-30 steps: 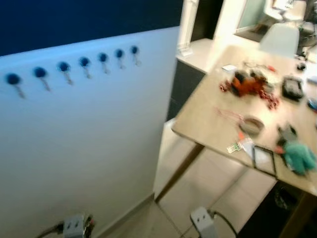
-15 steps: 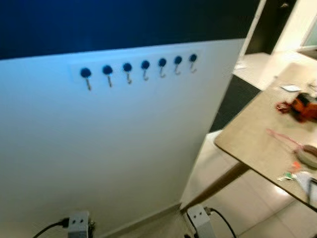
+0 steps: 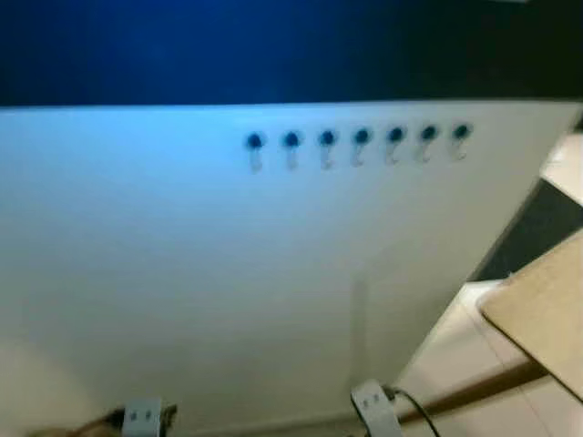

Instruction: Hang keys on a hook

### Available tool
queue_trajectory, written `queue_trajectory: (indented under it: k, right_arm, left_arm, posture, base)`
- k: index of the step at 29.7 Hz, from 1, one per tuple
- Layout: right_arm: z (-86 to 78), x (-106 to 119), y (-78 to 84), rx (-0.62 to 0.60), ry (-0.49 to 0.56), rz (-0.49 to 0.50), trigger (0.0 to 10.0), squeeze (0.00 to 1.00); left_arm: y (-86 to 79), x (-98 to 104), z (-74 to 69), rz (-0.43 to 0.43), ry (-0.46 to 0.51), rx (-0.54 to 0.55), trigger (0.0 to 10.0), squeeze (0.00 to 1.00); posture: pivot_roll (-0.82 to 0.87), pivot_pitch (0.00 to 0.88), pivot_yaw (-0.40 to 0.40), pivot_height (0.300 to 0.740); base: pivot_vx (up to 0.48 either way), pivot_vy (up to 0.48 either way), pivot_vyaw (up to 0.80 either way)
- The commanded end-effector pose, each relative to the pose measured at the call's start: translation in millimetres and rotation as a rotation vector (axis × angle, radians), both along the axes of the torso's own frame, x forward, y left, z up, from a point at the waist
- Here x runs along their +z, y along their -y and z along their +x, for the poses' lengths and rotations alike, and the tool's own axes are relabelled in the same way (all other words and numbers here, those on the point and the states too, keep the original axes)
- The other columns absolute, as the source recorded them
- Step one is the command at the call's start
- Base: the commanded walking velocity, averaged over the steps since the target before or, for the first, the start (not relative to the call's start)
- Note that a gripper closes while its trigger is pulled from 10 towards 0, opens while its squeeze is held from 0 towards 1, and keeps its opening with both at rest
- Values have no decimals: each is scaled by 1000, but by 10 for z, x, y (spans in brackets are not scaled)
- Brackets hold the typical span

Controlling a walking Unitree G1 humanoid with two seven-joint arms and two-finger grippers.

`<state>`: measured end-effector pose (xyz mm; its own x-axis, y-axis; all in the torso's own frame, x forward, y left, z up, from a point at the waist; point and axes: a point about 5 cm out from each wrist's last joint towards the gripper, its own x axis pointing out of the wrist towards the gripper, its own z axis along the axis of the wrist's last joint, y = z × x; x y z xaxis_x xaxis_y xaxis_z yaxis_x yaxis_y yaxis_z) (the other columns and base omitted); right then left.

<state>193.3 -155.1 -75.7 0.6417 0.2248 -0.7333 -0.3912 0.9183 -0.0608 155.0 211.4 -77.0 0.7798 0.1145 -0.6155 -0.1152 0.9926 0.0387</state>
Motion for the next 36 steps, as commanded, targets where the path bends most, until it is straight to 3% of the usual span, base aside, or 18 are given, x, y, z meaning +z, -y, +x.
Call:
queue_trajectory:
  k: [1, 11, 20, 24, 36]
  right_arm:
    - [-86, -44, 70, -24, -31, -11, 10000, 0]
    - [-82, -46, 91, -77, -39, 6, 10000, 0]
    - [-85, -48, 89, -79, -40, 9, 10000, 0]
    - [-83, -47, 88, -80, -41, 10, 10000, 0]
    - [-69, -35, 64, -43, -29, 12, 10000, 0]
  left_arm:
    - [6, -5, -7, 3, -6, -13, 10000, 0]
    - [33, 7, 27, 5, 5, -33, 10000, 0]
    - [53, 26, 64, 23, 21, -36, 10000, 0]
    - [34, 16, 54, 15, 12, 15, 10000, 0]
    - [9, 29, 75, 33, 12, 15, 10000, 0]
  posture:
    - [89, 24, -50, 740]
    - [87, 20, -50, 740]
    - [87, 20, -51, 740]
    - [88, 20, -51, 740]
    - [87, 19, -47, 740]
  base:
    - [0, 0, 800]
    - [0, 0, 210]
    - [0, -450, 0]
    - [0, 0, 0]
    - [0, 0, 0]
